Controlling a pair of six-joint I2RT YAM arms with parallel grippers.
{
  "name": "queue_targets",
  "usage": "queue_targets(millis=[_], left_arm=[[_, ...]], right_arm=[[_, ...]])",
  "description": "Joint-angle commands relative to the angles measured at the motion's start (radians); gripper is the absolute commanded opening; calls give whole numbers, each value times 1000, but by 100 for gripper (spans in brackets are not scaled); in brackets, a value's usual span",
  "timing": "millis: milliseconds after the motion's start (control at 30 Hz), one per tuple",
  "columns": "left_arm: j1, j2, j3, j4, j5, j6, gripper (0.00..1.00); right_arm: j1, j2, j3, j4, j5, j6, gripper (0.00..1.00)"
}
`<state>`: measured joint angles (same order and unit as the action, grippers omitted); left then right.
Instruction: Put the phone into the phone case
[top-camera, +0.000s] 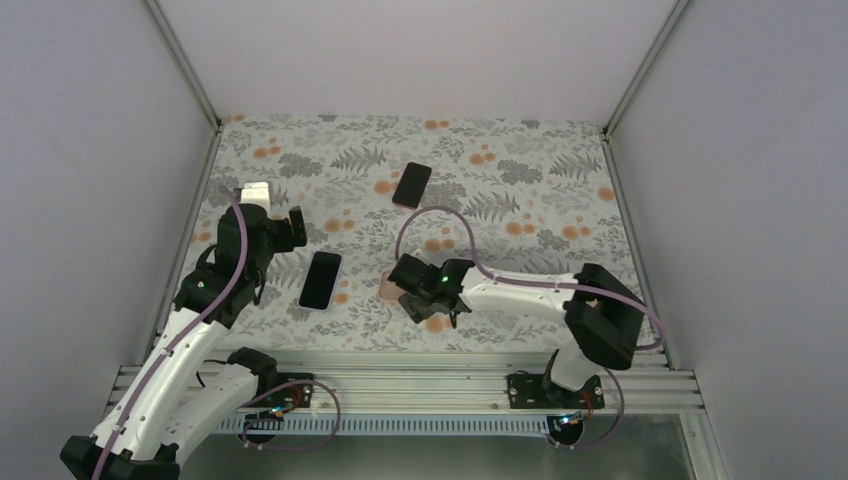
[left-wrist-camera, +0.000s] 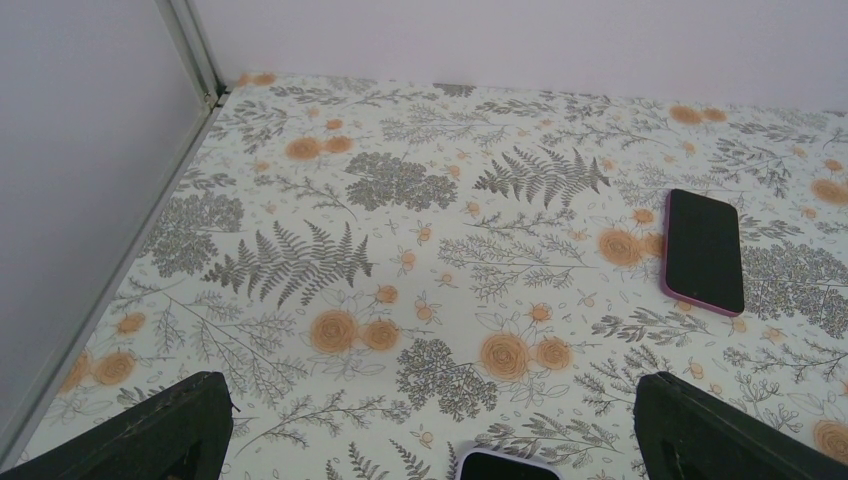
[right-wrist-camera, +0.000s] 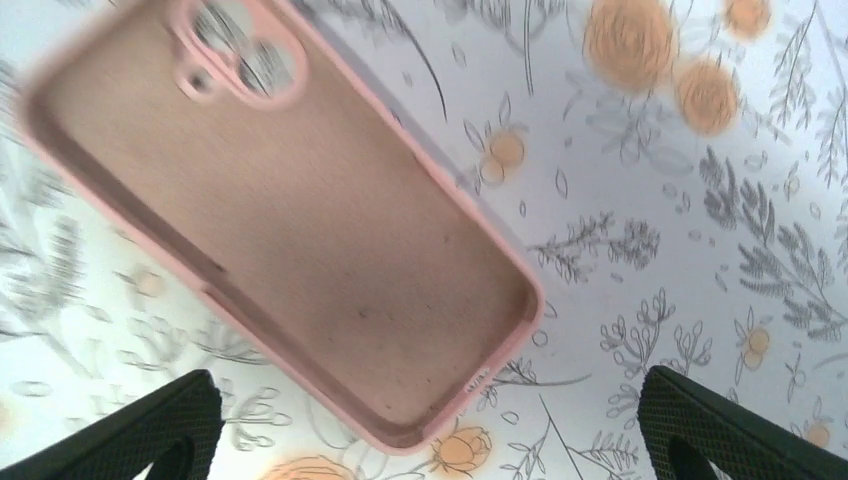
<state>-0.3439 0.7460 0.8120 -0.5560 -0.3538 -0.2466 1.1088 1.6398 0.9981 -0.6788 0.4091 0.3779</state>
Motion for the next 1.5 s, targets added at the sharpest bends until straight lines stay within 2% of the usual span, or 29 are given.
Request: queue_targets(millis=[0, 133, 300, 533, 767, 1067, 1267, 1467], left_arm=[[5, -6, -14, 8, 1, 2, 100], [5, -10, -14, 12, 7, 3, 100], [5, -29, -28, 30, 13, 18, 100], [11, -48, -65, 85, 38, 52, 100], [29, -59, -44, 70, 101, 54, 100], [55, -52, -36, 66, 157, 64, 100], [63, -52, -35, 67, 181, 67, 100], [70, -47, -34, 66, 194, 67, 100]], right_arm=[[-47, -100, 31, 115, -95, -44, 100], [-145, -110, 68, 204, -97, -44, 99], [-293, -35, 142, 274, -134, -18, 99], [-404, 108, 246, 367, -126, 68, 99], [-443, 291, 340, 459, -55, 202, 99], [-455, 520, 541, 496, -47, 220, 99], [-461, 652, 703, 448, 9, 283, 99], [-464, 807, 930, 264, 67, 364, 99]])
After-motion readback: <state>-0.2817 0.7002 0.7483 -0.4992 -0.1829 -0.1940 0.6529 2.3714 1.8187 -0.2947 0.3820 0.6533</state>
